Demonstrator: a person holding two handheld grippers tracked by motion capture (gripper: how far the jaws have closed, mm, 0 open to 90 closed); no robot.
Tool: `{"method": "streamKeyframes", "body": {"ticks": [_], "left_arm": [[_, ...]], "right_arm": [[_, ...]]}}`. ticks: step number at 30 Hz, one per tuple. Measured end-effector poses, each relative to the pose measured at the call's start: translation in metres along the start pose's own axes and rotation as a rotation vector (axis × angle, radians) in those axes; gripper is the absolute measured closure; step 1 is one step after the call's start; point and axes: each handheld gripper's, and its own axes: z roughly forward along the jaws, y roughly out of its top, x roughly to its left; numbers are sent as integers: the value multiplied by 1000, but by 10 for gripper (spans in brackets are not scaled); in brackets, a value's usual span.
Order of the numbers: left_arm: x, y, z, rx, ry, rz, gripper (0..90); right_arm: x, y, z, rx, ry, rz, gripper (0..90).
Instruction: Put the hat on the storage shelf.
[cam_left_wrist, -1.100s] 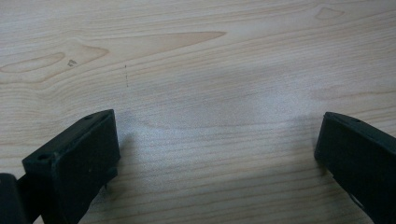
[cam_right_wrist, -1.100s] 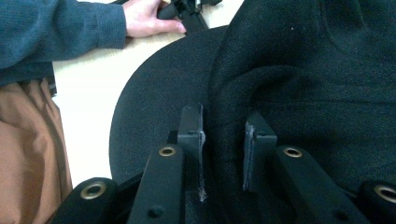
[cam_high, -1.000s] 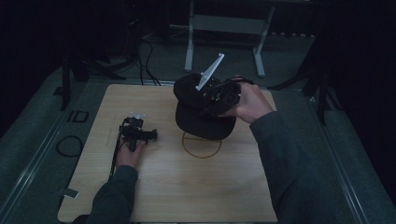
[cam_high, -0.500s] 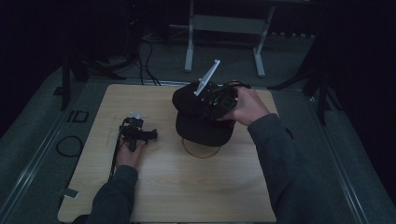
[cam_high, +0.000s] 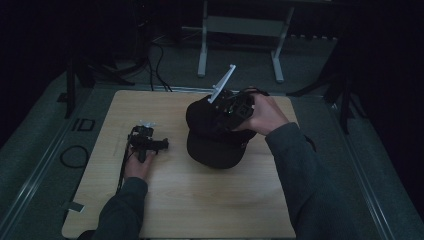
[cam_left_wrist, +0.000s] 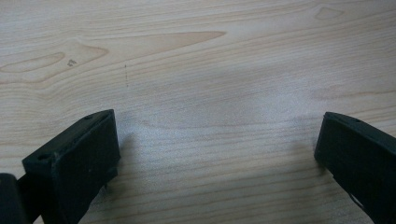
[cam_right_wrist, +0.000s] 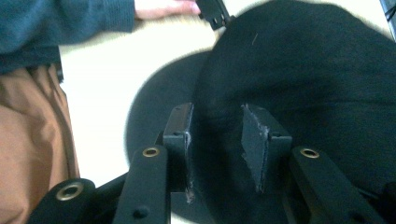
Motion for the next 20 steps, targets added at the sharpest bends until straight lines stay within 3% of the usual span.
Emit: {"method": "streamKeyframes", "body": {"ticks": [6,14,16,20], "left_arm": [[0,0,0,0,0,0,0],[0,0,0,0,0,0,0],[0,0,0,0,0,0,0],[0,0,0,0,0,0,0]], "right_arm": [[-2,-5,-7,-24,-16,6,663],[0,-9,-5,5,-39,0,860],[-1,-11,-4,3,-19,7,883],[-3,-18,-1,21,-27,15,895]]}}
